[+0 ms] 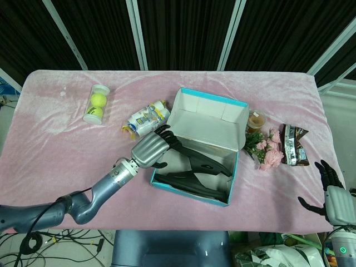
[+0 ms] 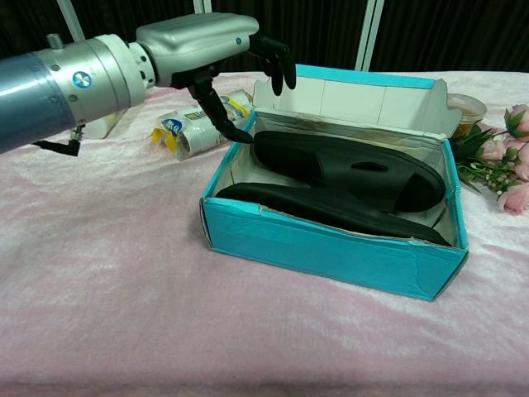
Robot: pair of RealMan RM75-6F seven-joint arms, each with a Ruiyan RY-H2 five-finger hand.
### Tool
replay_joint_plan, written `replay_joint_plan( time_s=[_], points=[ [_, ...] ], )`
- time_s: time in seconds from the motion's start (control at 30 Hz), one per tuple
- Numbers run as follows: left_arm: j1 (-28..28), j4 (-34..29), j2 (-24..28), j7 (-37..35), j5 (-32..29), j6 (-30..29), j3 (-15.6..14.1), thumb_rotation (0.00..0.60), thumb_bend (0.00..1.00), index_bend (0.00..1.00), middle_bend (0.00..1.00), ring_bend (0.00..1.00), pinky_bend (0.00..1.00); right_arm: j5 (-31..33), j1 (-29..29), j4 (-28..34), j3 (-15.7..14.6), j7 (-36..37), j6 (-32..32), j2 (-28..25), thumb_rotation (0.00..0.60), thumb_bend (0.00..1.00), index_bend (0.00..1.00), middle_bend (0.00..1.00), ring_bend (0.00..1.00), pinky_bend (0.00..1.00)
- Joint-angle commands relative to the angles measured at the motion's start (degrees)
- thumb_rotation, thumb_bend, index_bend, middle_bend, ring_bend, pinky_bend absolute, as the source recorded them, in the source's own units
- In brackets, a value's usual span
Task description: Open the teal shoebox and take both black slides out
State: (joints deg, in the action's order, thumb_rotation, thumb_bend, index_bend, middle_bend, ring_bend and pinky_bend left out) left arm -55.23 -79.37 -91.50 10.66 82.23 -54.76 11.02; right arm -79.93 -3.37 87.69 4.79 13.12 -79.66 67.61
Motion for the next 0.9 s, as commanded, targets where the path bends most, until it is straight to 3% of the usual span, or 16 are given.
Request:
replay_joint_plan(
  time_s=[0.03, 0.27, 0.53, 0.9],
  points=[
    [-2.71, 4.39, -4.11, 4.99, -3.05, 2.89, 1.41, 0.6, 0.13, 0.33, 0.36, 0.24, 0.16, 0.26, 0.22, -0.04, -0.02, 0.07, -0.09, -0.08, 0.6, 0.1, 0.0, 0.0, 0.02, 0.21],
    [-5.81, 10.49, -10.34, 7.05, -6.21, 5.68, 2.74, 0.6, 0.13, 0.32, 0.35, 0.24, 0.16, 0.83, 0.92, -0.14, -0.08, 0.41, -0.41, -0.35, 0.6, 0.1, 0.0, 0.0, 0.02, 0.21],
    [-6.48, 11.79, -12.25, 8.15, -6.79, 5.36, 2.64, 0.6, 0.14, 0.32, 0.35, 0.24, 0.15, 0.97, 1.18, -0.23, -0.07, 0.62, -0.44, -0.48, 0.6, 0.1, 0.0, 0.0, 0.02, 0.21],
    [-6.3, 13.68, -16.47, 12.81, -7.95, 3.15, 1.97, 0.6, 0.25, 0.3, 0.34, 0.24, 0.16, 0.75, 1.54, -0.69, -0.15, 1.45, -0.6, -0.63, 0.6, 0.1, 0.0, 0.0, 0.02, 0.21]
  ],
)
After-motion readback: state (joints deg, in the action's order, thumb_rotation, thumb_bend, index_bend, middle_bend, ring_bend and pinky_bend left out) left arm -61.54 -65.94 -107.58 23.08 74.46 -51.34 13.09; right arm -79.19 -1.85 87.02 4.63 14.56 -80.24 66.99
